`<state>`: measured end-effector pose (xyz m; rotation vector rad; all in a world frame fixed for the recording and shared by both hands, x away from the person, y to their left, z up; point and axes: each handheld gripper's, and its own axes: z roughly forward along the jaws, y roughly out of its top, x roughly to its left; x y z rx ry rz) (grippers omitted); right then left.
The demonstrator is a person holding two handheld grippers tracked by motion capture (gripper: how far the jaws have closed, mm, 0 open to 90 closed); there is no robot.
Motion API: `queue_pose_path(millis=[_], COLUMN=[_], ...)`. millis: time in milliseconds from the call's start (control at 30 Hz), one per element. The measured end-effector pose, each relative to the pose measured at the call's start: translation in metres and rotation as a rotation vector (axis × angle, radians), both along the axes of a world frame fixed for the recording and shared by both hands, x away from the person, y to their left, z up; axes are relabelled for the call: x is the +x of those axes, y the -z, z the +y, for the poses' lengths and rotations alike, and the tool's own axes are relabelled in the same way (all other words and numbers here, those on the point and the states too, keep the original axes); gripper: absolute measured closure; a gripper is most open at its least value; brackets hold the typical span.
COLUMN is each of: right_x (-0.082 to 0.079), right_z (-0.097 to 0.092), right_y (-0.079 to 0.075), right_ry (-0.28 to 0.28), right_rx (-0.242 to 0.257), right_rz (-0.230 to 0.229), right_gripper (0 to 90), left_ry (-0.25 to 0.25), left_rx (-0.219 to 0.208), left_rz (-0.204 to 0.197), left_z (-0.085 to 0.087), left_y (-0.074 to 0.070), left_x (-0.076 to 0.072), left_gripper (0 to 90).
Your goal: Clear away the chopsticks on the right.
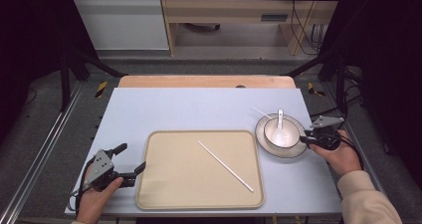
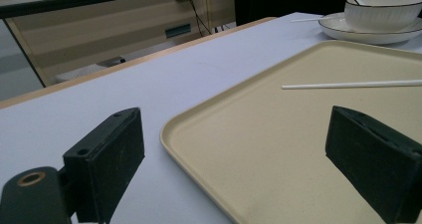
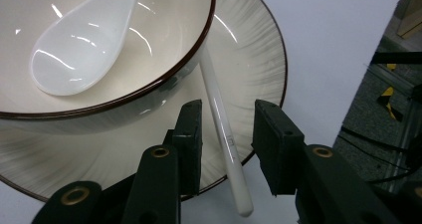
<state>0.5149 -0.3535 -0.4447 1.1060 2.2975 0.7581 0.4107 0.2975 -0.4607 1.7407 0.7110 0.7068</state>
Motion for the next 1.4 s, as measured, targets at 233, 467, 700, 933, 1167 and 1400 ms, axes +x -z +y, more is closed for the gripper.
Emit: queue_pose_path(millis=[233,467,700,933,1167,1400], right_x=[0.005,0.0,-0.013,-0.049,-0.096,-0.11], right_z=[0.002,0.002,-0.003,0.002,0.085,0.156], right_y=[0.007,0.004,-0.009,-0.046,-0.061,-0.02], right_ry=[-0.029,-0.042,0.028,0.076,-0.125,-0.22], right_rx=[-0.007,-0.011,0.005,0.116,0.141,0.11], right_rz=[0.021,0.018,-0.045,-0.175,-0.18,-0.046], right_gripper=[75.7,83.8,84.1,84.1,84.1,84.0], left_ry=[-0.001,0.0,-0.004,-0.003,0.0,0.0], left_rx=[0.001,0.0,-0.001,0.002,0.004,-0.002], left_rz=[0.0,0.0,-0.003,-0.004,-0.007,-0.011], left_z=[0.0,0.0,0.001,0.0,-0.001,0.001], left_y=[0.0,0.0,-0.001,0.0,-0.001,-0.003], left_x=[0.0,0.0,0.0,0.0,-0.001,-0.001], left_gripper=[8.0,8.0,8.0,8.0,8.0,8.0])
